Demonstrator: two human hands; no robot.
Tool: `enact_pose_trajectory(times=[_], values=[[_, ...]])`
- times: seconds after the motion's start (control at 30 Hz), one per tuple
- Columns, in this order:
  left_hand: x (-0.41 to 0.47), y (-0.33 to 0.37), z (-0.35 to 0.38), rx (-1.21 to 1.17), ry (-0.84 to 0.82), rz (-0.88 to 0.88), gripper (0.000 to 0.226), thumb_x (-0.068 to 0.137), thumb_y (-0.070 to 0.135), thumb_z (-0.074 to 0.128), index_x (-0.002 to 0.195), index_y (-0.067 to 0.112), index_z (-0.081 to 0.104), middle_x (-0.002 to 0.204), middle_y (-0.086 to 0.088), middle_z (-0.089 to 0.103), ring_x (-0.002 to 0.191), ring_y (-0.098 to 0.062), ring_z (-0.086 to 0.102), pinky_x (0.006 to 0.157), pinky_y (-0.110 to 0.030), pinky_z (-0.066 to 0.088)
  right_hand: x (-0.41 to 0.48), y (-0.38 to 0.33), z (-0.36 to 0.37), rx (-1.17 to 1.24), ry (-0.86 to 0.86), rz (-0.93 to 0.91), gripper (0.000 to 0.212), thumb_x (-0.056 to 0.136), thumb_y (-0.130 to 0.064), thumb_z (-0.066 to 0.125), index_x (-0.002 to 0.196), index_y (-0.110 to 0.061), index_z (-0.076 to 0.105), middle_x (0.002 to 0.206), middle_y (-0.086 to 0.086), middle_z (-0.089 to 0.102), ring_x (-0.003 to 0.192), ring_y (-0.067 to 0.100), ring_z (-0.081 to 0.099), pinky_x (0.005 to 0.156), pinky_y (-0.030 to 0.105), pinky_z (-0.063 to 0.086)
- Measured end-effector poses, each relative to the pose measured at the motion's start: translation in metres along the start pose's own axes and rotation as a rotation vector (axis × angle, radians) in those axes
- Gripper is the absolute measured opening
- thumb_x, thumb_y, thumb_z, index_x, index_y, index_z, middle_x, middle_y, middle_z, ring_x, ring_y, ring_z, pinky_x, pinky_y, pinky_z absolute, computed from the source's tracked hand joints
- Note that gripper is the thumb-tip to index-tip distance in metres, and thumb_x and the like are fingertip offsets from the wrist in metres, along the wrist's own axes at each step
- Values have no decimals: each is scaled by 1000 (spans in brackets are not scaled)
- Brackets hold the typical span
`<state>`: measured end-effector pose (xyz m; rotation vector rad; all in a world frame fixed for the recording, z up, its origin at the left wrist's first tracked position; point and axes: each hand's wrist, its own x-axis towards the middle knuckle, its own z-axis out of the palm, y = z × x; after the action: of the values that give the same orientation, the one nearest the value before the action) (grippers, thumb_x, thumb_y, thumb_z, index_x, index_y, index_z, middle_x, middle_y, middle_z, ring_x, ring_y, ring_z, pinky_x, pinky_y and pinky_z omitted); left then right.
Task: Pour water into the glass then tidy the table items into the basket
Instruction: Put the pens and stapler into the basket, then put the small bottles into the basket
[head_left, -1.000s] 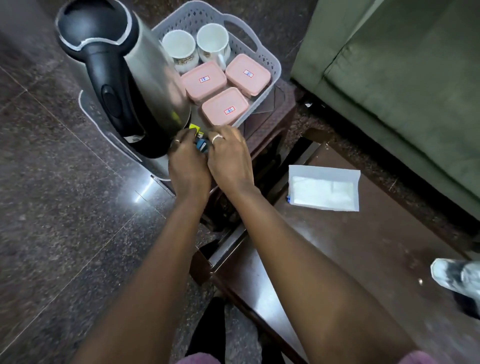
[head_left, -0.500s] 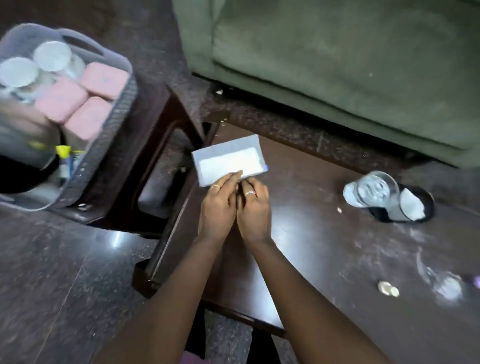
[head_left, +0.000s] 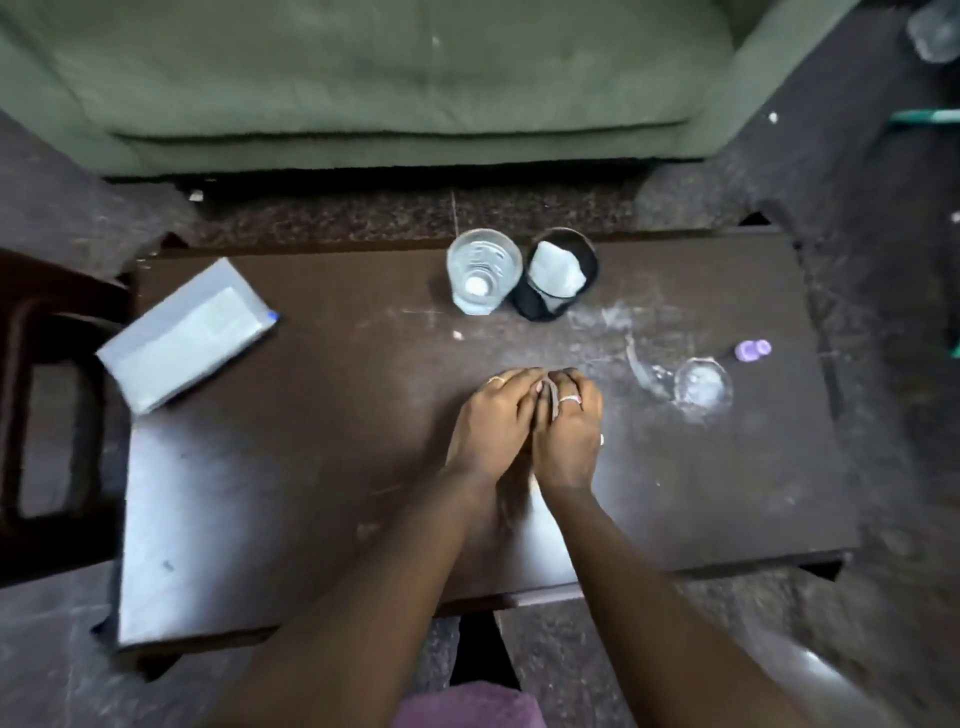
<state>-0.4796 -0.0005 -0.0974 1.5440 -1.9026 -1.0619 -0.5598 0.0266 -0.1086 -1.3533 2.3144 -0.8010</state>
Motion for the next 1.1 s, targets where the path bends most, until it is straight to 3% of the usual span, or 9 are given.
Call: enact_pose_trajectory(times=[0.23, 0.33, 0.4, 0.47, 0.57, 0.63, 0.8, 0.97, 1.1], values=[[23, 30, 73, 43, -218, -16, 36, 93, 31, 52, 122, 13, 58, 128, -6, 60, 120, -21, 53, 101, -29, 38, 47, 79, -55, -94, 74, 40, 25, 90, -5, 53, 110, 8, 61, 117, 26, 57, 111, 41, 51, 93, 29, 31], [25, 25, 91, 89, -315, -37, 53, 85, 45, 58, 130, 17, 51, 138, -5, 51, 128, -20, 44, 107, -30, 33, 76, 115, -75, -76, 67, 89, 23, 89, -6, 50, 108, 1, 61, 117, 18, 55, 105, 21, 47, 93, 26, 33], [24, 22, 101, 136, -371, -27, 64, 80, 50, 63, 133, 19, 47, 140, -4, 48, 130, -19, 42, 109, -29, 30, 99, 138, -87, -72, 91, 198, 24, 93, -14, 45, 113, -9, 57, 118, 8, 52, 97, 10, 42, 87, 17, 31], [21, 19, 107, 168, -422, -35, 72, 75, 51, 68, 136, 24, 42, 143, -2, 44, 130, -18, 40, 108, -27, 28, 118, 157, -94, -145, 64, 232, 29, 91, -13, 46, 119, -11, 53, 127, 12, 45, 109, 18, 43, 89, 25, 30], [17, 11, 110, 193, -478, -25, 74, 73, 45, 71, 137, 30, 38, 142, 1, 43, 128, -18, 40, 106, -25, 27, 139, 176, -99, -437, -24, 109, 40, 87, 2, 42, 126, -6, 48, 142, 29, 30, 123, 43, 33, 104, 43, 27], [16, 5, 110, 216, -517, -23, 68, 76, 38, 70, 137, 30, 38, 141, 1, 42, 128, -19, 39, 107, -28, 30, 149, 185, -101, -488, -78, 126, 44, 88, 6, 39, 129, -8, 45, 147, 29, 23, 125, 46, 28, 106, 46, 28], [18, -4, 114, 194, -426, -62, 40, 84, 27, 64, 121, 17, 56, 127, -4, 53, 121, -21, 46, 101, -29, 37, 158, 193, -100, -443, -174, 162, 25, 91, 2, 35, 108, 5, 53, 127, 24, 41, 107, 42, 44, 87, 45, 41], [18, -7, 112, 50, -300, -158, 41, 74, 25, 75, 106, 7, 60, 120, -5, 54, 106, -17, 53, 86, -14, 34, 149, 186, -90, -357, -132, 283, 26, 91, -4, 36, 112, 1, 52, 120, 26, 45, 105, 40, 46, 80, 45, 37], [13, -16, 100, -18, -200, -204, 35, 67, 23, 79, 89, 1, 62, 110, -5, 56, 94, -9, 51, 83, -5, 30, 123, 159, -71, -264, -46, 301, 20, 93, -21, 41, 103, -11, 54, 102, 11, 53, 95, 33, 51, 69, 30, 29]])
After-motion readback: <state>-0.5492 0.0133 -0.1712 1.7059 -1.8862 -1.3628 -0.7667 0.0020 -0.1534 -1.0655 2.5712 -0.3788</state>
